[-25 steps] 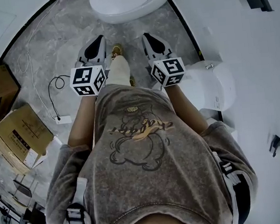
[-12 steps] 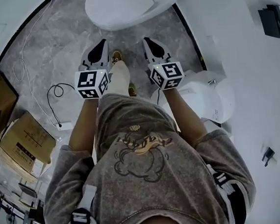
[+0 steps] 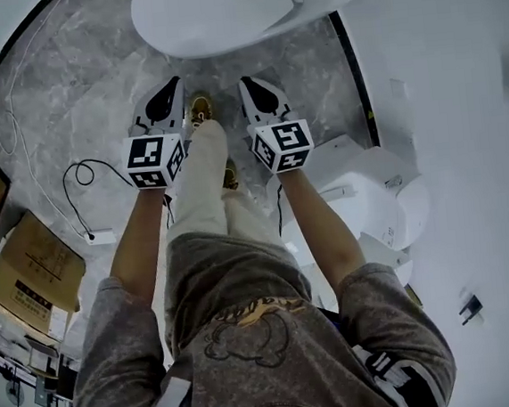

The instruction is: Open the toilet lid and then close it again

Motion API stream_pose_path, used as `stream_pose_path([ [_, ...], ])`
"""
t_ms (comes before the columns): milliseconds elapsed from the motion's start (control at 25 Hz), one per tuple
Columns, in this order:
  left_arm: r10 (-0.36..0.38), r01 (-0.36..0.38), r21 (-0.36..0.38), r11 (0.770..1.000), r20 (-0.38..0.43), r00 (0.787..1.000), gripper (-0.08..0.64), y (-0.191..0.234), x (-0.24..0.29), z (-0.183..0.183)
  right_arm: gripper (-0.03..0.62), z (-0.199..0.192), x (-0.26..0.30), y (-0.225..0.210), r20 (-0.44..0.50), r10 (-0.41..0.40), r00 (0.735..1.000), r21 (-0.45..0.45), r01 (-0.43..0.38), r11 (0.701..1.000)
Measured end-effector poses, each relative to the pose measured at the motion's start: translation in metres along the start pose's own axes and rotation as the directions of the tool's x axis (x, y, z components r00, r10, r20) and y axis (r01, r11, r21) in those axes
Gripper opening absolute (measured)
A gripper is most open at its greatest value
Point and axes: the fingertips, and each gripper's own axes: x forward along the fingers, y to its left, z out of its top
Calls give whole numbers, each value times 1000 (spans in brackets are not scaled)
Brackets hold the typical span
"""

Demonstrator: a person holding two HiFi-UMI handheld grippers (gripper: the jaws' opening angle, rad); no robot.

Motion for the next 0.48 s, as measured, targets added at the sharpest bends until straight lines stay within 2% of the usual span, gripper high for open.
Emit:
stream_pose_path([
  [200, -1, 1, -5, 1000, -42, 999, 9, 32, 67, -65, 28, -59, 62, -33, -41, -5, 999, 27, 6, 1000],
  [480, 7, -12, -44, 999, -109, 994, 9, 66, 123, -148, 28, -122, 122, -51, -105, 6, 994, 32, -3, 999],
])
